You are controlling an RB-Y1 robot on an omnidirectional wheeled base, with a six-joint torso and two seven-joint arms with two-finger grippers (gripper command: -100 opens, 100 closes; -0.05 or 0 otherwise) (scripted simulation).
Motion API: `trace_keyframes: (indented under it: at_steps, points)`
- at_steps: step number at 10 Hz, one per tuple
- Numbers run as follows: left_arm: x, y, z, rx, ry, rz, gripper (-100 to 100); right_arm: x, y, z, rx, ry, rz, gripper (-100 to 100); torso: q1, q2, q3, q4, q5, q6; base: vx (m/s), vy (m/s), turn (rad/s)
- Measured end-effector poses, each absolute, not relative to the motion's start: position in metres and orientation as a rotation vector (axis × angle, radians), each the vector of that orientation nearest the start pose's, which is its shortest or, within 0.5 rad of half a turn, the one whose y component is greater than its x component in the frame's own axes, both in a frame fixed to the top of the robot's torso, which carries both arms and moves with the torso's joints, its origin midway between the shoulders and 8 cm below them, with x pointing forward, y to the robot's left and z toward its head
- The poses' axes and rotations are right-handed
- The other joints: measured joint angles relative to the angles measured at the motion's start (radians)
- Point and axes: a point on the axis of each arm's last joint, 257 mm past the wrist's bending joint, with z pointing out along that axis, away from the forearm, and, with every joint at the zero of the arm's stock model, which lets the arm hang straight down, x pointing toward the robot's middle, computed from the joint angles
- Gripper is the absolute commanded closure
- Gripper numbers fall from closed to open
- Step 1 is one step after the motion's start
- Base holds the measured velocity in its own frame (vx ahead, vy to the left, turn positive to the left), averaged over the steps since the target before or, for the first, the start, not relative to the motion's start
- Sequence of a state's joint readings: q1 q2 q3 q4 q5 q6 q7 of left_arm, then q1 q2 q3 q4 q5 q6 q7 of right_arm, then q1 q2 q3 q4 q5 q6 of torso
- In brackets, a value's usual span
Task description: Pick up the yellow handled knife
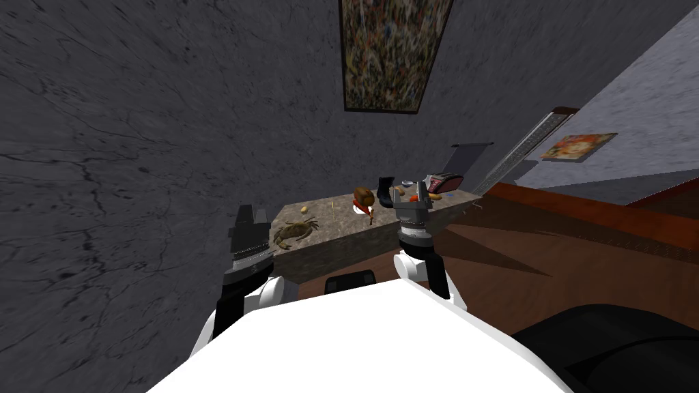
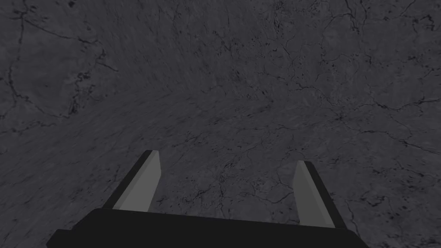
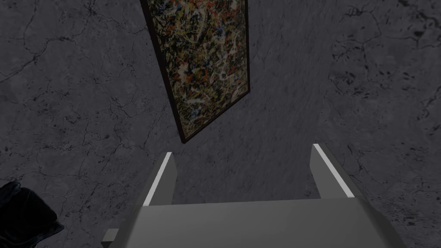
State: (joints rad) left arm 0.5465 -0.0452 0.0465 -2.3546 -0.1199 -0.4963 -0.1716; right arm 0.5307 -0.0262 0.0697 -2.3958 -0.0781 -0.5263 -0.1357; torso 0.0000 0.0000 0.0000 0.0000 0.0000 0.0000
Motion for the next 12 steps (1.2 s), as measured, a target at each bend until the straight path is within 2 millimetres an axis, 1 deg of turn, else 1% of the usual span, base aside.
trace_keyframes:
  at_steps: [2, 3, 6, 7, 8, 9, 10, 11, 12]
  points:
    - [0.334, 0.289, 0.031, -0.505, 0.721, -0.982, -100, 0.314, -0.262, 0.069, 0.652, 0.472, 1.568, 0, 0.000, 0.000, 0.000, 0.000, 0.000, 0.000, -0.005, -0.001, -0.074]
    - [0.342, 0.291, 0.025, -0.501, 0.755, -0.963, -100, 0.314, -0.262, 0.069, 0.652, 0.472, 1.568, 0, 0.001, 0.000, 0.000, 0.000, 0.000, 0.000, -0.005, 0.002, -0.026]
    - [0.352, 0.298, 0.013, -0.490, 0.833, -0.918, -100, 0.314, -0.262, 0.069, 0.652, 0.472, 1.567, 0, 0.000, 0.000, 0.000, 0.000, 0.000, 0.000, -0.005, -0.002, -0.066]
    - [0.357, 0.303, 0.006, -0.491, 0.866, -0.895, -100, 0.314, -0.262, 0.069, 0.652, 0.472, 1.568, 0, 0.000, 0.000, 0.000, 0.000, 0.000, 0.000, -0.008, -0.008, -0.165]
    - [0.364, 0.316, -0.001, -0.495, 0.899, -0.861, -100, 0.314, -0.262, 0.069, 0.652, 0.472, 1.568, 0, 0.000, 0.000, 0.000, 0.000, 0.000, 0.000, -0.007, -0.002, -0.056]
    - [0.370, 0.320, -0.006, -0.495, 0.929, -0.838, -100, 0.314, -0.262, 0.069, 0.652, 0.472, 1.567, 0, 0.000, 0.000, 0.000, 0.000, 0.000, 0.000, -0.006, -0.006, -0.094]
    - [0.379, 0.327, -0.016, -0.497, 0.966, -0.807, -100, 0.314, -0.262, 0.069, 0.652, 0.472, 1.568, 0, 0.000, 0.000, 0.000, 0.000, 0.000, 0.000, -0.005, -0.004, -0.068]
    - [0.384, 0.332, -0.021, -0.500, 0.992, -0.784, -100, 0.314, -0.262, 0.069, 0.652, 0.472, 1.567, 0, 0.000, 0.000, 0.000, 0.000, 0.000, 0.000, -0.007, -0.007, -0.131]
    - [0.387, 0.344, -0.030, -0.505, 1.027, -0.749, -100, 0.314, -0.262, 0.069, 0.652, 0.472, 1.568, 0, 0.000, 0.000, 0.000, 0.000, 0.000, 0.000, -0.006, -0.001, -0.062]
